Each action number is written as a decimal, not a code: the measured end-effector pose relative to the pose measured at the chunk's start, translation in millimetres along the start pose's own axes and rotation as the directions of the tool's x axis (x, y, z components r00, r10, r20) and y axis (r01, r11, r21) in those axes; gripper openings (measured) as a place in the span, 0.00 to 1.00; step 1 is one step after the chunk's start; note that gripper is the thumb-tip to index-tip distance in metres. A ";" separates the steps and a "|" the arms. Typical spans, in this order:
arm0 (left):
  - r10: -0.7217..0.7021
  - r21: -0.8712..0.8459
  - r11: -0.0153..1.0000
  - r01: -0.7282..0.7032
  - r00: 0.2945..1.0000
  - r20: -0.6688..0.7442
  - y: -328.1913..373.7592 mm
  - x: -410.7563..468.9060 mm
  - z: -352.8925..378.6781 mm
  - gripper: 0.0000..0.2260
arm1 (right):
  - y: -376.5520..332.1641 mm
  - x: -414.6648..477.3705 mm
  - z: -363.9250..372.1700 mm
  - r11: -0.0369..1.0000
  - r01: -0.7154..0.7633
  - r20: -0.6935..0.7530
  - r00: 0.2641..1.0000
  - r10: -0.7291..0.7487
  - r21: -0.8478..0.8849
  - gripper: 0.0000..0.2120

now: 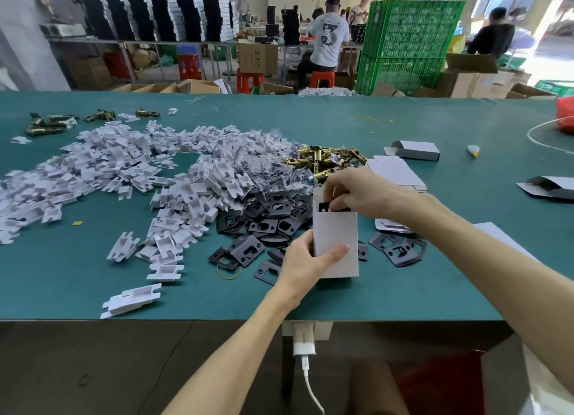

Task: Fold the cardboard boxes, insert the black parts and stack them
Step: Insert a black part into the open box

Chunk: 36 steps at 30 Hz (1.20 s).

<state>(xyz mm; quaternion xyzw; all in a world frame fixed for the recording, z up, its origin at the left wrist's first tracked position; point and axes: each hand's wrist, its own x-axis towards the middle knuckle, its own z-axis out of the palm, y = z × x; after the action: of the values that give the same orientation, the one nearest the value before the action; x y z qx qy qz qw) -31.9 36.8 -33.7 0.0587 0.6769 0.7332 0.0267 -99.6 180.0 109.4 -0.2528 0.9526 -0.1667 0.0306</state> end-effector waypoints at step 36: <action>-0.045 -0.192 0.981 0.016 0.988 -0.147 3.3 3.2 0.7 0.16 | 64.0 9.8 104.1 0.934 -0.318 -0.302 0.885 0.354 0.162 0.09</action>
<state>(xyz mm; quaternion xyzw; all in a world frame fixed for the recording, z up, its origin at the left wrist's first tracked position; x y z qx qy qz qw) -34.9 37.6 -30.3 -0.0098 0.6048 0.7963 -0.0077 -123.4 196.0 -9.8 -0.0509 0.9632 -0.2497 -0.0853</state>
